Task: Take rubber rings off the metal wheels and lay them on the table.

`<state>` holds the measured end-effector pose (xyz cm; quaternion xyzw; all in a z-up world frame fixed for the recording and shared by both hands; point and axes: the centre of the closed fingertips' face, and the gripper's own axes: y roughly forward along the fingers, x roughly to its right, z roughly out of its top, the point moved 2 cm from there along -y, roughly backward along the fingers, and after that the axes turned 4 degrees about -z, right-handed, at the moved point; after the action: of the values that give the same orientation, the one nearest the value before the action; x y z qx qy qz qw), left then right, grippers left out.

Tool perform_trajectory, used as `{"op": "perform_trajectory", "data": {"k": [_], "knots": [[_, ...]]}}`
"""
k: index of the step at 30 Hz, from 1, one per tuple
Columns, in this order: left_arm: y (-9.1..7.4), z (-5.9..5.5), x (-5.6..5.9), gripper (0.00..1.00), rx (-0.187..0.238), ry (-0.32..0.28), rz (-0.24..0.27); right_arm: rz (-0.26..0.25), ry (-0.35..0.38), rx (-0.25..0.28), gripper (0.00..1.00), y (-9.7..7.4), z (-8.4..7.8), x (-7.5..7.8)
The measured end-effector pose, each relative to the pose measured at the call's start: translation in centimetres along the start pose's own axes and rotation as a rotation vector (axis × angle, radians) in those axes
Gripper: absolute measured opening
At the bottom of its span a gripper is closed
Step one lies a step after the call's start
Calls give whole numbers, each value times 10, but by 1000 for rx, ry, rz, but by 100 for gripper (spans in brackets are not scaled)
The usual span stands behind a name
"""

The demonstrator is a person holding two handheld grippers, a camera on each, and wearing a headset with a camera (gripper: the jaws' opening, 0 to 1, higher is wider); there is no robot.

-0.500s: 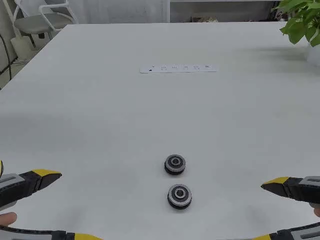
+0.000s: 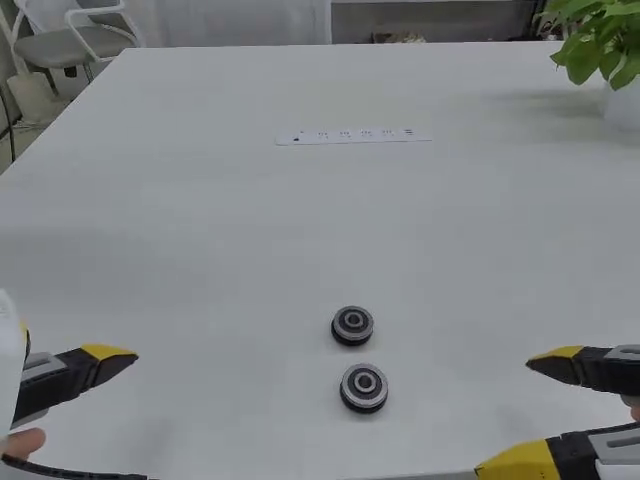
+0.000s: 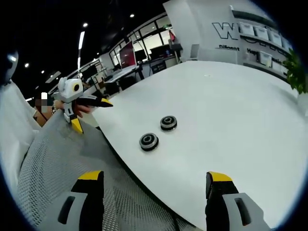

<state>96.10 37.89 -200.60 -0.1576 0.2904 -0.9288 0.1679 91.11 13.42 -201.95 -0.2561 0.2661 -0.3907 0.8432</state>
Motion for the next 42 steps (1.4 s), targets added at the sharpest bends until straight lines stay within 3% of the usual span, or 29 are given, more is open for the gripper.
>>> {"op": "perform_trajectory", "data": {"k": [42], "knots": [[-2, 6, 0, 99, 44, -15, 5, 22, -13, -26, 86, 2, -3, -2]]}}
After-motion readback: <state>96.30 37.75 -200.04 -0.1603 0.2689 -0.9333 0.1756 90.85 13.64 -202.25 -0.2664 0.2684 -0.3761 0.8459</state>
